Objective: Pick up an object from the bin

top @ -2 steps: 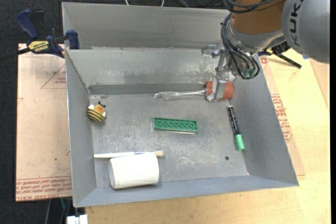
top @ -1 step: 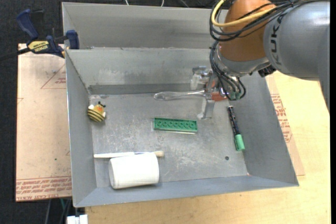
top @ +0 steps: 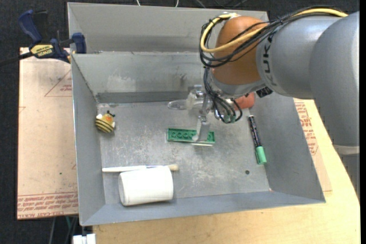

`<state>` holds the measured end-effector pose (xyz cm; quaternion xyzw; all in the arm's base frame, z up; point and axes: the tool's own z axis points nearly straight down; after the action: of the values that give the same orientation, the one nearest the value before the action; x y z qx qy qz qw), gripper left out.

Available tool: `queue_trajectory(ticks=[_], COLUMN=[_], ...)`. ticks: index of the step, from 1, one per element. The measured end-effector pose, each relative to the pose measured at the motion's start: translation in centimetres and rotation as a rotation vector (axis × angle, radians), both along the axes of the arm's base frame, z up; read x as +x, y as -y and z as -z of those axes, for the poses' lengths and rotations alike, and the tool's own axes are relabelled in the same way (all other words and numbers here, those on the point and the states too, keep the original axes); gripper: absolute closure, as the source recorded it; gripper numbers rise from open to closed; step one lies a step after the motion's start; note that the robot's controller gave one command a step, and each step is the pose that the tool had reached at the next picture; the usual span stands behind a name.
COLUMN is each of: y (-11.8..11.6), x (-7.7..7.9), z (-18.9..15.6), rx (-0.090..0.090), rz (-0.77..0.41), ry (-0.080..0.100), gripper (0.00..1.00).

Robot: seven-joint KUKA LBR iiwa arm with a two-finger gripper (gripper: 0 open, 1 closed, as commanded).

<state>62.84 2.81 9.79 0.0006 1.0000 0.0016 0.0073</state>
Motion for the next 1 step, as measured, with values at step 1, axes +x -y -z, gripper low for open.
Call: queue_trajectory(ticks=[1], y=[1.58], x=[0.64], z=[2.59], rx=[0.001], rz=[0.124], ry=[-0.002], gripper=[0.0])
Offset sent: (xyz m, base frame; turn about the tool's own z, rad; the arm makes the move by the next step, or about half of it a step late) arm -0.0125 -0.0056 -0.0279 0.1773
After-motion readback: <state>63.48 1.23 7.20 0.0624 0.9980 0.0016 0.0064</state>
